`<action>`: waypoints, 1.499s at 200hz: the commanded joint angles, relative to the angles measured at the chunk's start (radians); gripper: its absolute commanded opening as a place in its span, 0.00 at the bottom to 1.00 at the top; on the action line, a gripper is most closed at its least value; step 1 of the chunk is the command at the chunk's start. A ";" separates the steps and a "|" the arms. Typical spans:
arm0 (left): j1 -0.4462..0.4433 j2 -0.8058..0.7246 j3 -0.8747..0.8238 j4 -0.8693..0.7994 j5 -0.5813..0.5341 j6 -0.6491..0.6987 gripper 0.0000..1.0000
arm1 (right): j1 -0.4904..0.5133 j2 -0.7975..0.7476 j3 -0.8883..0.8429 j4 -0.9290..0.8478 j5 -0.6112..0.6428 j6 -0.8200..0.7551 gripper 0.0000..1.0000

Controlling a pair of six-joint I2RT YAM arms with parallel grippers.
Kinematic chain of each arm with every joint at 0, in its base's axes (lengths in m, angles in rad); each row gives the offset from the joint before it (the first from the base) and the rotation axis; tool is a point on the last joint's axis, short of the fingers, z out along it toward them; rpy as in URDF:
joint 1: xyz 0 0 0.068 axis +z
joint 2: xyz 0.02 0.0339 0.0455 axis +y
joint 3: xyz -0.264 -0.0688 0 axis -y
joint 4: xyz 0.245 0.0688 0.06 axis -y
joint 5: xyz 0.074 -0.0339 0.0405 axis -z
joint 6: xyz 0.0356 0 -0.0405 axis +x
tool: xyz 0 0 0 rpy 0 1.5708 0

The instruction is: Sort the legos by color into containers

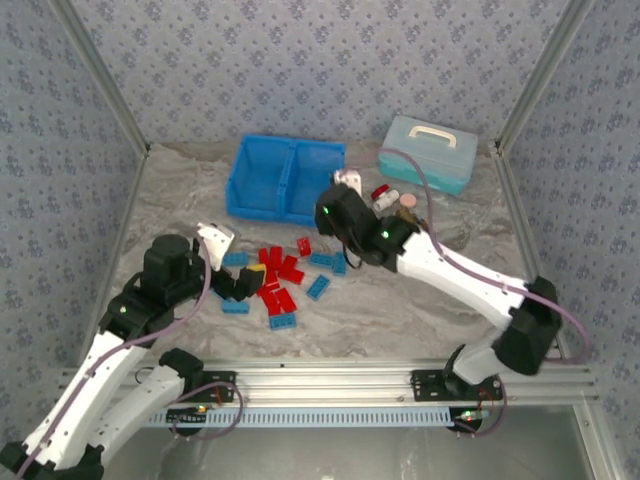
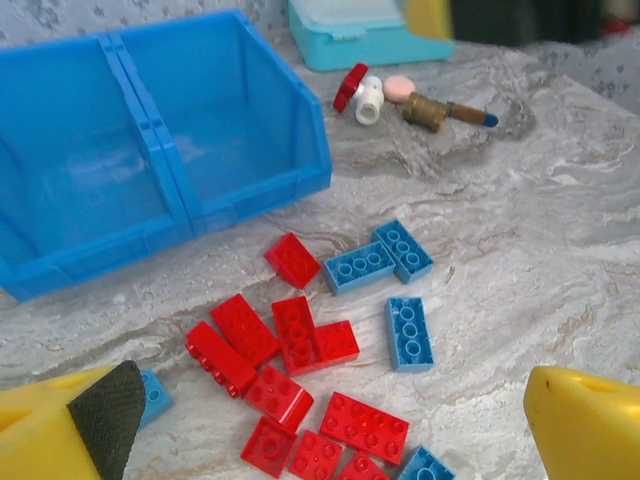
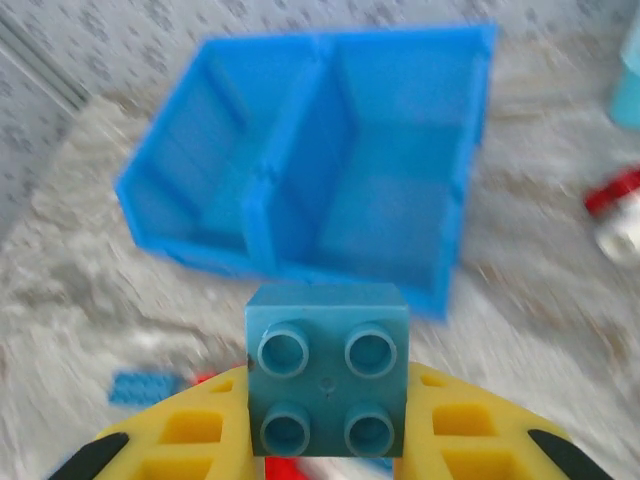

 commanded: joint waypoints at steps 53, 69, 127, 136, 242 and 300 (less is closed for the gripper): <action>-0.004 -0.068 -0.027 0.023 -0.127 0.016 0.99 | -0.175 0.581 0.589 -0.126 -0.167 -0.068 0.26; -0.005 -0.062 -0.023 0.013 -0.148 0.005 0.99 | -0.195 0.680 0.697 -0.168 -0.184 -0.055 0.26; -0.004 -0.056 -0.016 -0.006 -0.182 -0.005 0.99 | -0.227 0.915 0.878 -0.211 -0.260 -0.051 0.29; -0.005 -0.056 -0.014 -0.008 -0.182 -0.005 0.99 | -0.225 0.943 0.910 -0.247 -0.260 -0.054 0.29; -0.009 -0.074 -0.016 -0.008 -0.196 -0.012 0.99 | -0.231 0.889 0.981 -0.318 -0.247 -0.071 0.49; -0.011 -0.087 -0.017 -0.004 -0.190 -0.013 0.99 | -0.142 0.489 0.665 -0.254 -0.097 -0.151 0.47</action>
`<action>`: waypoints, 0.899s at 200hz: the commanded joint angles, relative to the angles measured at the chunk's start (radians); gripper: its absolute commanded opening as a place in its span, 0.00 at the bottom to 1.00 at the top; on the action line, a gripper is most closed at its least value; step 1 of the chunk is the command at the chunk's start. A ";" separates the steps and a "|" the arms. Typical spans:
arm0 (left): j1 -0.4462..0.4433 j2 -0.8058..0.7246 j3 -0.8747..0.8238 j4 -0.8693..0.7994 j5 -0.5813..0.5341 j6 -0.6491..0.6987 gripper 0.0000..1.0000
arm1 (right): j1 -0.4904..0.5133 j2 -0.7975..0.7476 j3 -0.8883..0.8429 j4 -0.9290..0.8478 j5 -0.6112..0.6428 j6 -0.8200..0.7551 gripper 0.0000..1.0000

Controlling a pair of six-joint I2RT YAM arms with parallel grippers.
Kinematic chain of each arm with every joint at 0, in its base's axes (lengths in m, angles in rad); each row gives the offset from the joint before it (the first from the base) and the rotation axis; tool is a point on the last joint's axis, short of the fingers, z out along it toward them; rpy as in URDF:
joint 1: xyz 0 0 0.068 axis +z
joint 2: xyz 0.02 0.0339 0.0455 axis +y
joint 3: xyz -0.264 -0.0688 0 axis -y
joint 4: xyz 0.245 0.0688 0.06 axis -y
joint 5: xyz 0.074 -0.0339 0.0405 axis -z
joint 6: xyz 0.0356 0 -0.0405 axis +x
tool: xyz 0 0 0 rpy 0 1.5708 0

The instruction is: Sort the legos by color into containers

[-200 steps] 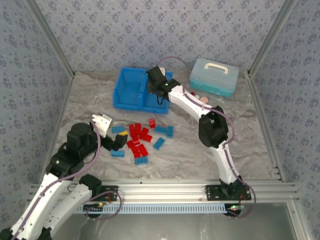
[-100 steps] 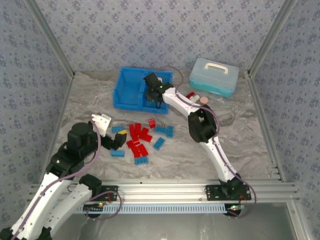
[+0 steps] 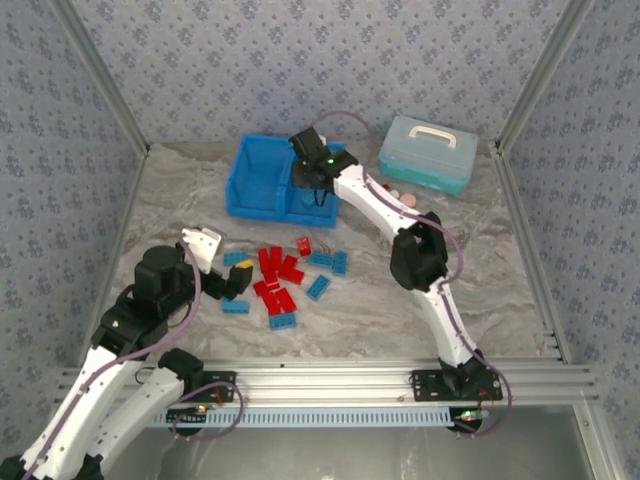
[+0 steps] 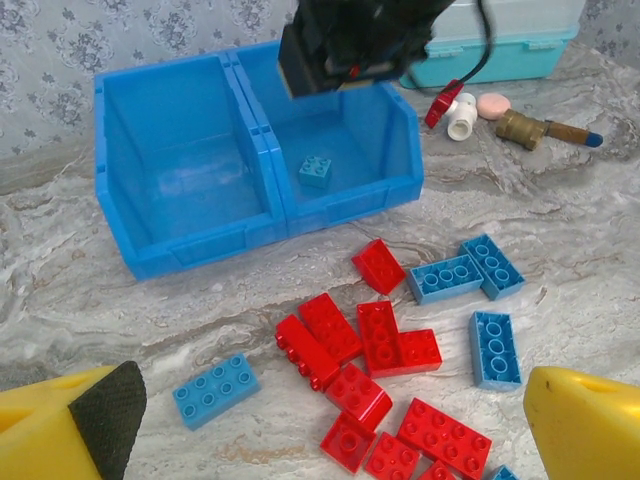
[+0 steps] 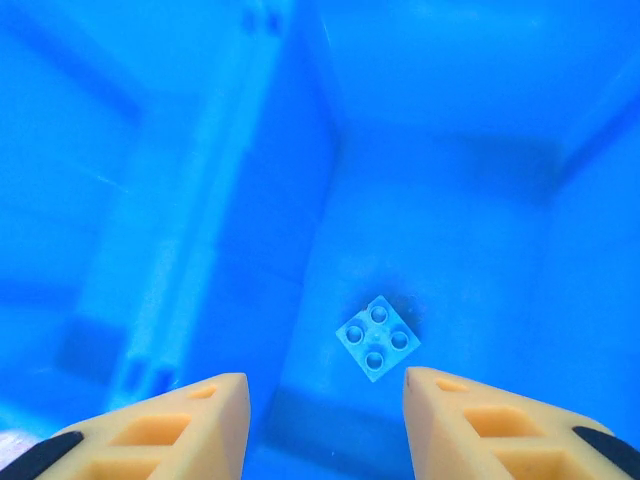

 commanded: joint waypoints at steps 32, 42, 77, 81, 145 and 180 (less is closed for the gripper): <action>-0.009 -0.014 0.010 0.004 0.003 -0.007 0.99 | 0.135 -0.553 -0.571 0.154 0.198 0.006 0.49; -0.008 -0.012 0.010 0.005 0.004 -0.006 0.99 | 0.159 -0.623 -0.688 0.172 0.222 0.042 0.50; -0.009 -0.008 0.007 0.014 0.014 -0.006 0.99 | 0.208 -0.786 -0.971 0.152 0.243 0.109 0.59; -0.008 -0.008 0.007 0.015 0.015 -0.007 0.99 | 0.211 -0.794 -0.995 0.153 0.240 0.110 0.60; -0.008 0.029 0.013 0.004 0.026 0.000 0.99 | 0.198 -0.713 -1.176 0.241 0.156 0.171 0.76; -0.007 0.025 0.012 0.004 0.019 0.000 0.99 | 0.168 -0.621 -1.184 0.315 0.088 0.177 0.76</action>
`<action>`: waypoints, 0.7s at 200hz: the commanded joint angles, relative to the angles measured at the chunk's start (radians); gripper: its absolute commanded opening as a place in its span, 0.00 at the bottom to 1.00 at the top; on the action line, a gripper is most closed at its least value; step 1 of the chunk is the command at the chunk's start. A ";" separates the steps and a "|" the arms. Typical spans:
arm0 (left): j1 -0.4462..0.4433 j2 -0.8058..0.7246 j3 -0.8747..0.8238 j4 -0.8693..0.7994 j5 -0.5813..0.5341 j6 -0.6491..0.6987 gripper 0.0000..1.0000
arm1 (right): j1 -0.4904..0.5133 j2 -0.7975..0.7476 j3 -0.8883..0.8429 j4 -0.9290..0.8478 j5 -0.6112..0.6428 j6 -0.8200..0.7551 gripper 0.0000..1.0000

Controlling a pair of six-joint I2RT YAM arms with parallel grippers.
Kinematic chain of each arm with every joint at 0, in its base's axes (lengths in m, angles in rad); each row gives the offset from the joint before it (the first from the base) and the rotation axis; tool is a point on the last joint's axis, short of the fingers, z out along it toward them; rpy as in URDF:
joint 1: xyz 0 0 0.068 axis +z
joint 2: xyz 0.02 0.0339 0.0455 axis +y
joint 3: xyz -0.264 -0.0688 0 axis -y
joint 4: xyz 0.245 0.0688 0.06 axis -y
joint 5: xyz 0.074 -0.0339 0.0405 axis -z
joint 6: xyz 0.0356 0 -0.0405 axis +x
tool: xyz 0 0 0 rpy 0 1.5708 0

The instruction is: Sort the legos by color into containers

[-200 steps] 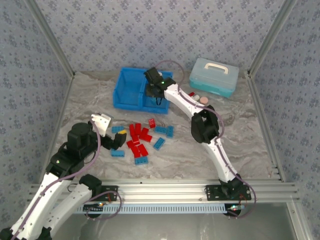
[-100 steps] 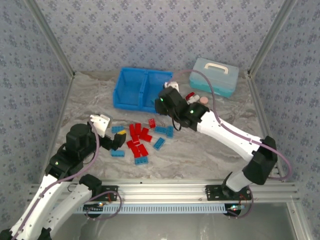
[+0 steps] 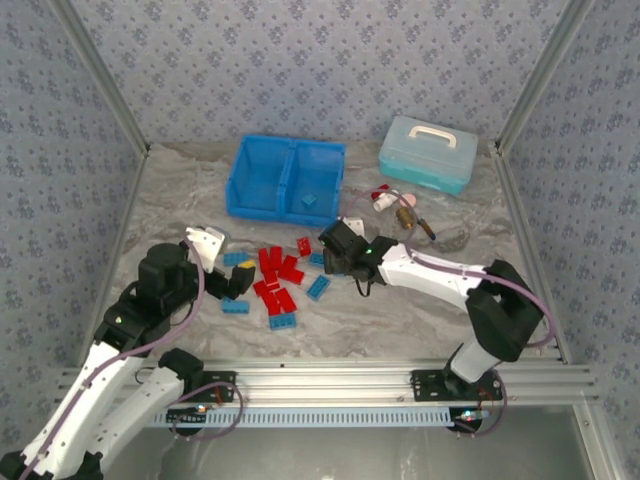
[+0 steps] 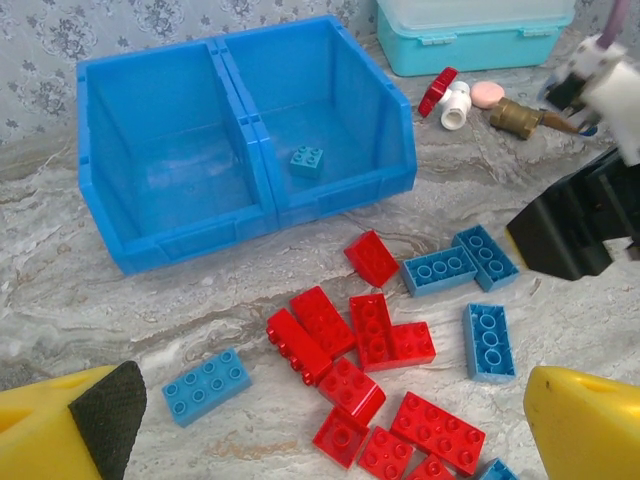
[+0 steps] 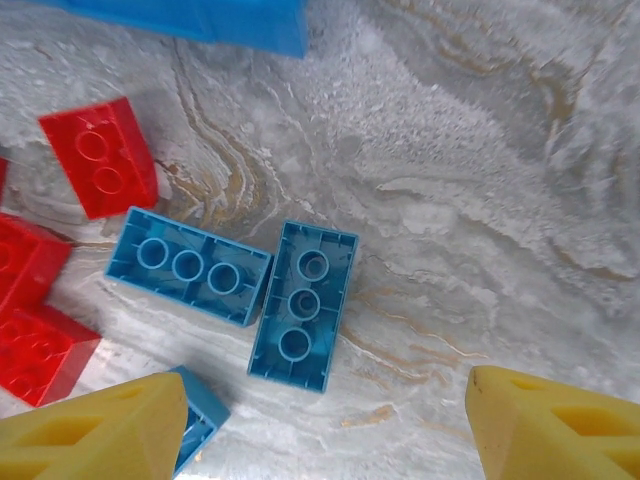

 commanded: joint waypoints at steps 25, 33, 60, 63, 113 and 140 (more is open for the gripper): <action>-0.005 0.001 0.012 -0.001 0.004 0.001 0.99 | -0.026 0.108 -0.008 0.076 -0.074 0.035 0.76; -0.005 0.002 0.012 -0.002 0.008 0.003 0.99 | -0.027 0.120 -0.011 0.087 -0.085 0.038 0.76; -0.005 0.002 0.011 0.000 0.008 0.002 0.99 | -0.023 0.160 -0.018 0.107 -0.093 0.046 0.74; -0.004 0.002 0.010 0.000 0.009 0.003 0.99 | -0.022 0.163 -0.018 0.105 -0.090 0.046 0.74; -0.006 0.002 0.010 0.001 0.007 0.001 0.99 | -0.022 0.195 -0.050 0.130 -0.081 0.070 0.63; -0.004 0.002 0.009 0.003 0.005 0.002 0.99 | -0.024 0.190 -0.064 0.129 -0.066 0.074 0.54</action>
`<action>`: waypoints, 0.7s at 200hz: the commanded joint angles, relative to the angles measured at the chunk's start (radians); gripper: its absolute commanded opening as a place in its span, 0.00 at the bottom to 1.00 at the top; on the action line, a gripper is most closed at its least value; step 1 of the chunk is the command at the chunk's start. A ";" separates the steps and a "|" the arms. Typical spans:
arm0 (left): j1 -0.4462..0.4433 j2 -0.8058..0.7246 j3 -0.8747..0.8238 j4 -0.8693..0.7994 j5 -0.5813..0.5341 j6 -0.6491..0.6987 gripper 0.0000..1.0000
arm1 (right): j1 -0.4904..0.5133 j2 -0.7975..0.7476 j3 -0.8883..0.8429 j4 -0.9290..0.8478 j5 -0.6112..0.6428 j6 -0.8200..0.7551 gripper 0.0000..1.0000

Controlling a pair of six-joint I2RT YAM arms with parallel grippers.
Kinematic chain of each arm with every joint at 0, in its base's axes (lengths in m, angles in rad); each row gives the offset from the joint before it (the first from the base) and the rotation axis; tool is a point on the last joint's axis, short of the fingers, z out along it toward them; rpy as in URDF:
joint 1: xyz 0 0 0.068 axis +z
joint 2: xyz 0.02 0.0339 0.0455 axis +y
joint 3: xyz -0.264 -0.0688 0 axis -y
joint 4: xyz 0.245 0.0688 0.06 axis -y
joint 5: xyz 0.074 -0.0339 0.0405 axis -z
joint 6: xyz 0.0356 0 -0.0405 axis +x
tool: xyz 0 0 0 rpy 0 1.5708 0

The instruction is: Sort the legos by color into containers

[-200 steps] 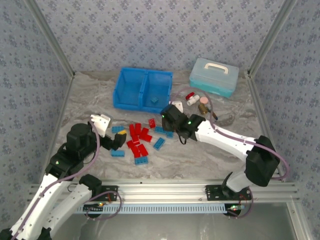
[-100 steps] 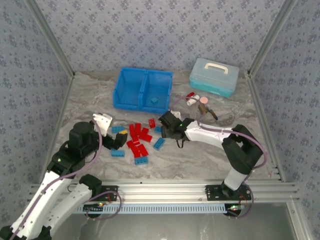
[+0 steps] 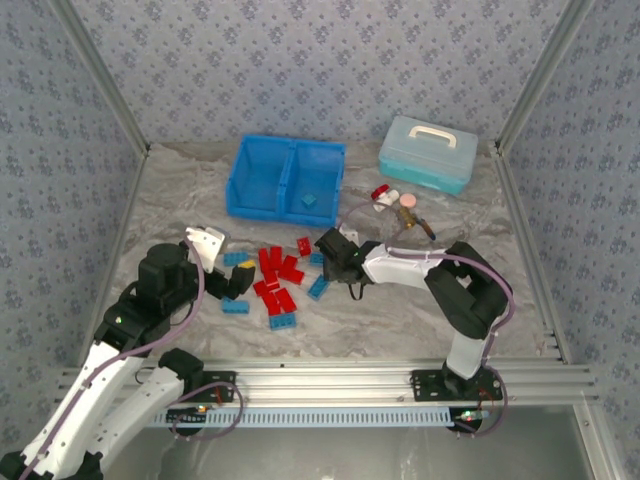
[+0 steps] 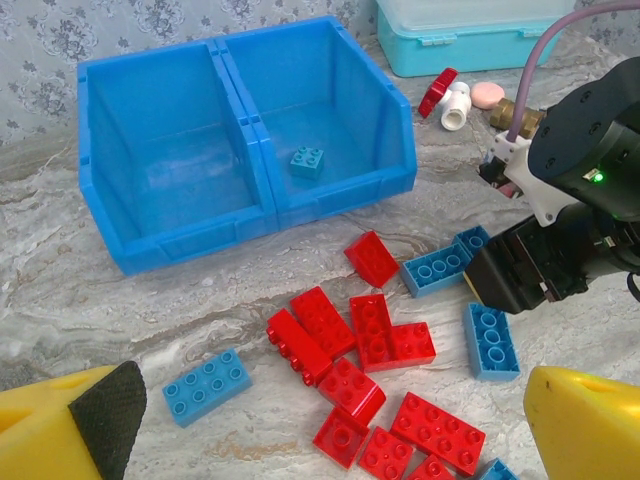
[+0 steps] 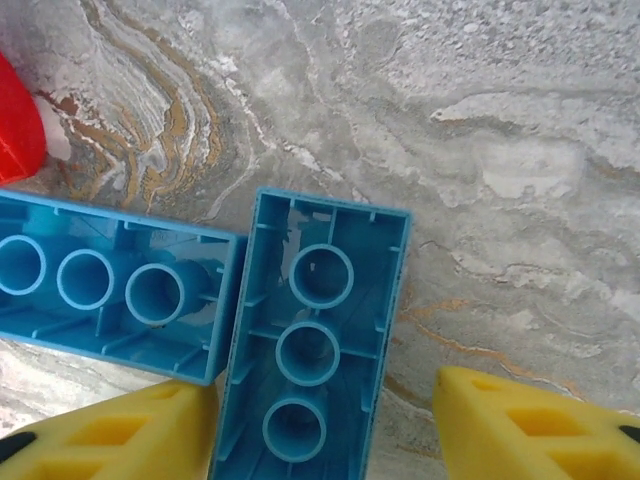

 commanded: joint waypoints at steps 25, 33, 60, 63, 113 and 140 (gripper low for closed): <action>-0.004 0.001 0.008 0.003 0.002 0.002 0.99 | -0.001 0.001 -0.033 -0.014 0.031 0.017 0.42; -0.004 0.002 0.008 0.003 0.002 0.002 0.99 | -0.001 -0.001 -0.033 -0.013 0.033 0.017 0.39; -0.004 0.002 0.009 0.003 0.002 0.002 0.99 | 0.000 -0.023 -0.044 -0.021 0.049 0.025 0.33; -0.005 0.002 0.008 0.003 0.002 0.003 0.99 | 0.000 -0.028 -0.047 -0.023 0.053 0.028 0.32; -0.005 0.002 0.010 0.004 0.012 0.000 0.99 | 0.045 -0.258 -0.082 -0.069 0.181 0.043 0.29; -0.004 -0.003 0.012 0.008 0.014 -0.001 0.99 | 0.097 -0.365 -0.009 -0.098 0.267 -0.002 0.28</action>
